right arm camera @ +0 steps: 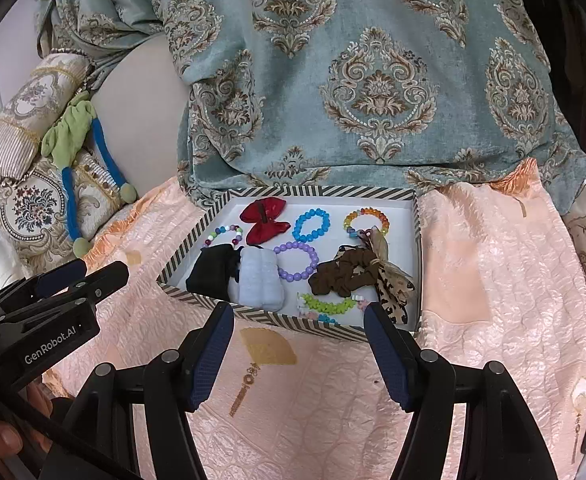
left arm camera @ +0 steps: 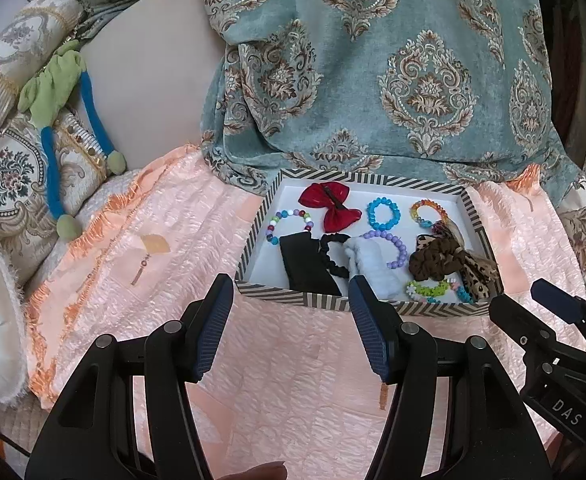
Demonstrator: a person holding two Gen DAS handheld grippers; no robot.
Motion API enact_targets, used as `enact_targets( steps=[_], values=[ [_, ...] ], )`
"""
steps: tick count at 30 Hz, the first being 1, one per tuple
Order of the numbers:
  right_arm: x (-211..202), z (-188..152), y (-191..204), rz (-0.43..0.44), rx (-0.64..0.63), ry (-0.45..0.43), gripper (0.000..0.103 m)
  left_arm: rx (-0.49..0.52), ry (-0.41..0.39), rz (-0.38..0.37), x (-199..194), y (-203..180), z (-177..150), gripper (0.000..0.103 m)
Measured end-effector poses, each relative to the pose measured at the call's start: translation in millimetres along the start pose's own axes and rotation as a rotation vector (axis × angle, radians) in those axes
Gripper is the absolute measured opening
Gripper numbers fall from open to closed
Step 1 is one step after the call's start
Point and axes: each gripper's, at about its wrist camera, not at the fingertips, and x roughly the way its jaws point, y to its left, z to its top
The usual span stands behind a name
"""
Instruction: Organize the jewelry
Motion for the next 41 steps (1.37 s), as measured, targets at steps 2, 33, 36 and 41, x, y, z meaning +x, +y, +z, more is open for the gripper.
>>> enact_targets(
  steps=[2, 33, 36, 41],
  values=[
    [0, 0, 0, -0.001, 0.0, 0.0, 0.065, -0.002, 0.0, -0.003, 1, 0, 0, 0.06],
    [8, -3, -3, 0.009, 0.005, 0.026, 0.066, 0.003, 0.008, -0.007, 4, -3, -1, 0.06],
    [9, -4, -4, 0.01, 0.005, 0.031, 0.066, 0.017, -0.003, -0.008, 3, -6, -2, 0.06],
    [9, -3, -10, 0.008, 0.012, 0.029, 0.066, 0.04, -0.019, -0.011, 2, -11, -2, 0.06]
  ],
)
